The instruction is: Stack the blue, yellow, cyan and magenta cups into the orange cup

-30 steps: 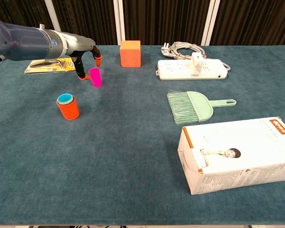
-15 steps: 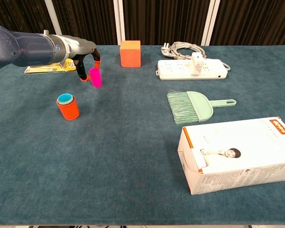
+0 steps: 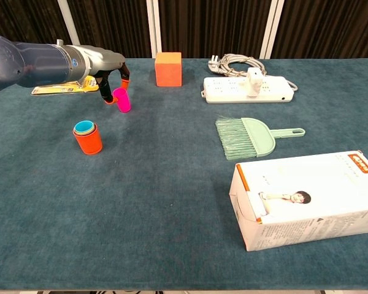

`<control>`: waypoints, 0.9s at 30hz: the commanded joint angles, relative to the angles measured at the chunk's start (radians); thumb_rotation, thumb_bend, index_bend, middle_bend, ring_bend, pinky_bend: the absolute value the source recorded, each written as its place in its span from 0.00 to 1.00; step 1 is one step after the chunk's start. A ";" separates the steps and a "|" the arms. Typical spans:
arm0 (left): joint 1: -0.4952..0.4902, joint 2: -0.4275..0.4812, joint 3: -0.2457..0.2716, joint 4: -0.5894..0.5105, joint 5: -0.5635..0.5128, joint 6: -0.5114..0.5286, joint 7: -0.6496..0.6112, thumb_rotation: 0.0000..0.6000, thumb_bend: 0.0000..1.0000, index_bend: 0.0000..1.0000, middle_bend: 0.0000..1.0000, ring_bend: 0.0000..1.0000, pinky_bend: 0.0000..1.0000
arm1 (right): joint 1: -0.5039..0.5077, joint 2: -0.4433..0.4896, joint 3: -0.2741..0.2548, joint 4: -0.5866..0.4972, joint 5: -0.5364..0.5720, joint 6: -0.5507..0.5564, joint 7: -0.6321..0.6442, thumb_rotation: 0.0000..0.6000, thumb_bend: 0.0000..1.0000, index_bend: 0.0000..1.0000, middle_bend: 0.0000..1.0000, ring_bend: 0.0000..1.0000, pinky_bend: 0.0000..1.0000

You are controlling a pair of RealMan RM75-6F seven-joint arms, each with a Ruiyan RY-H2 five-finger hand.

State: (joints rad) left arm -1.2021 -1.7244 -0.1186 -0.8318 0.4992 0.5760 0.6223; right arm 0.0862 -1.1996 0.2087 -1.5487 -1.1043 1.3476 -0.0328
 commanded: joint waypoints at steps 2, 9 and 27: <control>-0.001 0.001 -0.003 -0.005 0.003 0.003 0.001 1.00 0.36 0.46 0.20 0.00 0.00 | -0.001 0.001 0.000 -0.001 -0.001 0.001 0.003 1.00 0.34 0.05 0.04 0.08 0.04; -0.001 0.031 -0.026 -0.059 0.030 0.039 -0.017 1.00 0.36 0.46 0.20 0.00 0.00 | -0.002 0.003 0.000 -0.002 -0.005 0.001 0.007 1.00 0.34 0.05 0.04 0.08 0.04; 0.209 0.543 0.022 -0.820 0.264 0.298 -0.112 1.00 0.36 0.46 0.20 0.00 0.00 | -0.010 0.017 -0.006 -0.032 -0.039 0.022 0.026 1.00 0.34 0.05 0.04 0.08 0.04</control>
State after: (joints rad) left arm -1.0675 -1.3147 -0.1254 -1.4986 0.6981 0.8066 0.5425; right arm 0.0772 -1.1836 0.2039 -1.5785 -1.1414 1.3670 -0.0079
